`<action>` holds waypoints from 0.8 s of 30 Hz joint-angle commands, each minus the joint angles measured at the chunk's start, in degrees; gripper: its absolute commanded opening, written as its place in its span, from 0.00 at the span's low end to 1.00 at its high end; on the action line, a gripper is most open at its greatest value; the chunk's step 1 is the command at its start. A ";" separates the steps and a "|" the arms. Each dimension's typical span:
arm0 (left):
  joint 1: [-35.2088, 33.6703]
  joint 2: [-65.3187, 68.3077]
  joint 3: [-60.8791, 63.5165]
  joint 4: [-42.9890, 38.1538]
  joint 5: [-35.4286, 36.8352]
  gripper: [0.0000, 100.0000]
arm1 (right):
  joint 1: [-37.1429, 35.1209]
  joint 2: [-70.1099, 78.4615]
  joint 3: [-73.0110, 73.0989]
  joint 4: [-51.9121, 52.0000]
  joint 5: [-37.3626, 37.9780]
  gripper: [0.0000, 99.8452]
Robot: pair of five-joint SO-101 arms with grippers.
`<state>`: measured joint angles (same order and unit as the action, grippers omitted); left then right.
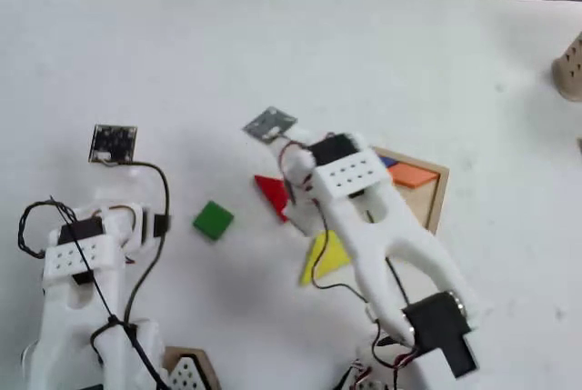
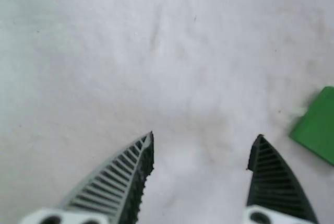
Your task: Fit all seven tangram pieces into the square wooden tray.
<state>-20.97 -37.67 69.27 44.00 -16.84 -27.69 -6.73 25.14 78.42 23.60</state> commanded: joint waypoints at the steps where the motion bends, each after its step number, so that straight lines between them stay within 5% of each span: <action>1: -0.48 0.31 -2.90 -1.32 0.18 0.29 | 8.31 -4.44 -2.29 2.15 6.24 0.09; 13: -0.48 0.40 -2.90 -1.32 0.18 0.29 | 23.08 8.13 -2.64 -5.85 25.85 0.09; 24: -0.48 0.40 -2.90 -1.32 0.18 0.29 | 26.15 11.12 -3.52 -11.65 34.29 0.09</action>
<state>-20.97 -37.67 69.27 44.00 -16.84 -2.20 4.88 24.62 67.69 55.60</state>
